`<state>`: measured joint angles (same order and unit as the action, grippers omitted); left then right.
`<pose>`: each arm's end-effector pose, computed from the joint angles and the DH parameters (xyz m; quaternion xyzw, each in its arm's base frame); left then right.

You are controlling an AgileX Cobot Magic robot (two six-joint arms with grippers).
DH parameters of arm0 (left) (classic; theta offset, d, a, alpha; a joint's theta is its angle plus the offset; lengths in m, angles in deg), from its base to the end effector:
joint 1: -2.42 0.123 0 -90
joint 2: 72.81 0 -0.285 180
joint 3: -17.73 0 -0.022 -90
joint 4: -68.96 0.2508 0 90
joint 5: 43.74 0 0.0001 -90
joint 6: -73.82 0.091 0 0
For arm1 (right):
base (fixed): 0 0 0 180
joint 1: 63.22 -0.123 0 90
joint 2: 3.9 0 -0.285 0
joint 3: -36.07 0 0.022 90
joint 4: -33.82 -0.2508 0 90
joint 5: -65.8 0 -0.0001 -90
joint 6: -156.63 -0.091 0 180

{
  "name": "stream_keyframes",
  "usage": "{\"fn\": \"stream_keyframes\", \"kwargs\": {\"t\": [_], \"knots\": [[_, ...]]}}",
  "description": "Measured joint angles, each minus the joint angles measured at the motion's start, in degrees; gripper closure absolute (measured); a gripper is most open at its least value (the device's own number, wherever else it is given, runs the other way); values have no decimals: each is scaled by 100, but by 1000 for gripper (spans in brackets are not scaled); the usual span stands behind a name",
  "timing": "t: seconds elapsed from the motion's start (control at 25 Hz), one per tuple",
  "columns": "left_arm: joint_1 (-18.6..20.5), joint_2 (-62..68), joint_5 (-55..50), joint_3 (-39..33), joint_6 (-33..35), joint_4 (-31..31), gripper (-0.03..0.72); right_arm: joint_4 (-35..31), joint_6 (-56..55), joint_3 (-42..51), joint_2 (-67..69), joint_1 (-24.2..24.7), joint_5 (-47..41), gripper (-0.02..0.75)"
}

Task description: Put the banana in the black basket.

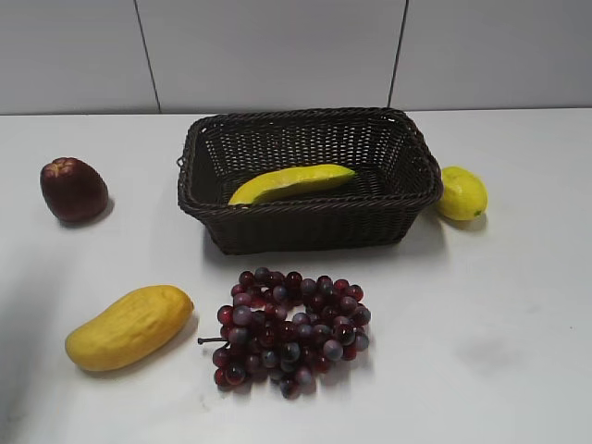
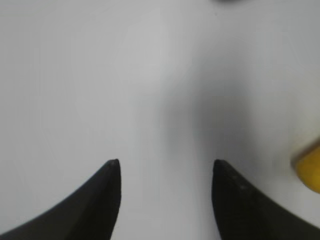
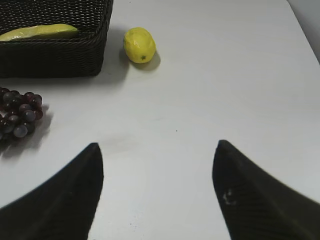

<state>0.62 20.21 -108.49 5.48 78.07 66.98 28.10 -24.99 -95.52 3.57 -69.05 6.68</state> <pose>0.2782 -0.0116 0.2732 0.0466 0.9950 -0.0143 0.0873 -0.0058 0.0072 0.2807 -0.0323 0.8417 0.0846 0.5323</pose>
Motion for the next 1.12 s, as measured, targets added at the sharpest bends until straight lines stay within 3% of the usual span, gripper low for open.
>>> {"fn": "stream_keyframes", "kwargs": {"t": [0.64, 1.12], "knots": [[0, -2561, 726, -3225, 11, -350, 127, 0, 0, 0, 0, 0, 0, 219], [0, -4865, 744, -3457, 11, -513, 127, 0, 0, 0, 0, 0, 0, 219]]}}
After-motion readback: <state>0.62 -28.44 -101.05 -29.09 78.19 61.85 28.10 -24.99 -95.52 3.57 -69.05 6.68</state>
